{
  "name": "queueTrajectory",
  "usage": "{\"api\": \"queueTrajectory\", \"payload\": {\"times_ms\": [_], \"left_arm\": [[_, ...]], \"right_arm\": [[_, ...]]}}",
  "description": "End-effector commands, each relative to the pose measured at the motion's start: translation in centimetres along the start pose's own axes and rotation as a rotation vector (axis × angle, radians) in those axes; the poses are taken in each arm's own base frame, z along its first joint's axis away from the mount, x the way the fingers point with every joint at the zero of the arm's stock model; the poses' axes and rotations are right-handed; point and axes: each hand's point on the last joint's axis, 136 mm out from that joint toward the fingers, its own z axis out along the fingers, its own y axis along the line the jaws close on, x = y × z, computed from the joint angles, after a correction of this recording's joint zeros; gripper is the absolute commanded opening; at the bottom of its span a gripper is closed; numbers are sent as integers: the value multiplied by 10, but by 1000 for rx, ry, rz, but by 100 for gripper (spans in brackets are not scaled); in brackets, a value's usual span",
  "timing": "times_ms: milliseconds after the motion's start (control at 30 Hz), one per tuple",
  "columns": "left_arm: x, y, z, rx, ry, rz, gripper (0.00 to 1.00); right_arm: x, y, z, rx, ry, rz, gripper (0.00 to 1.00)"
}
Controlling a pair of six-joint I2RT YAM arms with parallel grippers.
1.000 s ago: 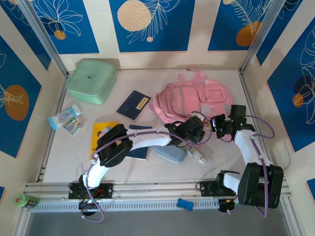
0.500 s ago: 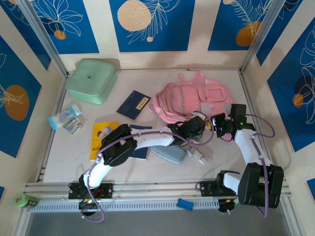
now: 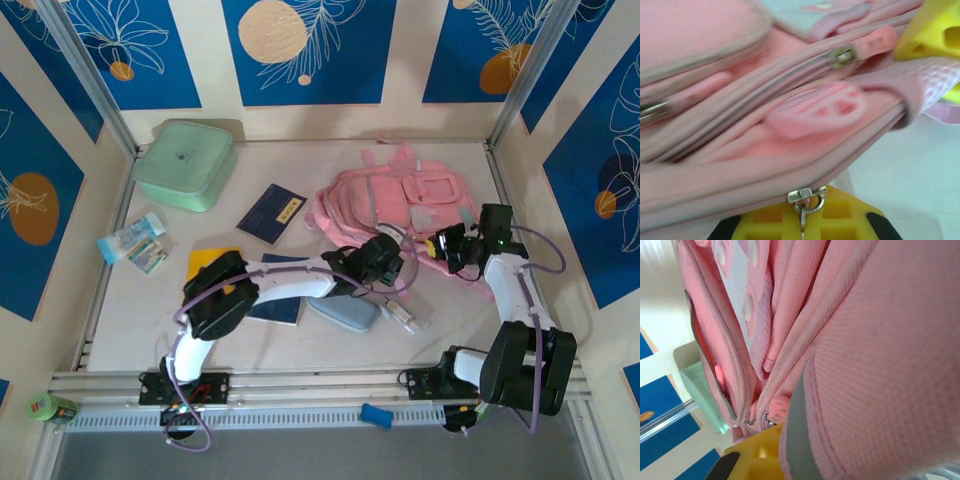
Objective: Pack the student bag
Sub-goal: Unzip the student bag at the top-center of the table.
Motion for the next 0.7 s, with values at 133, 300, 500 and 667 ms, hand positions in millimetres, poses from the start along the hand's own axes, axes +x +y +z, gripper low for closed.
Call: {"api": "queueTrajectory", "payload": {"times_ms": [133,300,500,667], "left_arm": [[8,33,-30,-5,34,27,0],[7,20,-33,71,62,97,0],[1,5,-44,163,82,103,0],[-8,-16,-43,229,106,100,0]], "right_arm": [[-22,38,-14,-80,14,-113,0],[-25,46,-13,-102,9,-128,0],[-60,49,-13,-81,-46,-134,0],[-82,59,-2,-76,-33,-128,9]]}}
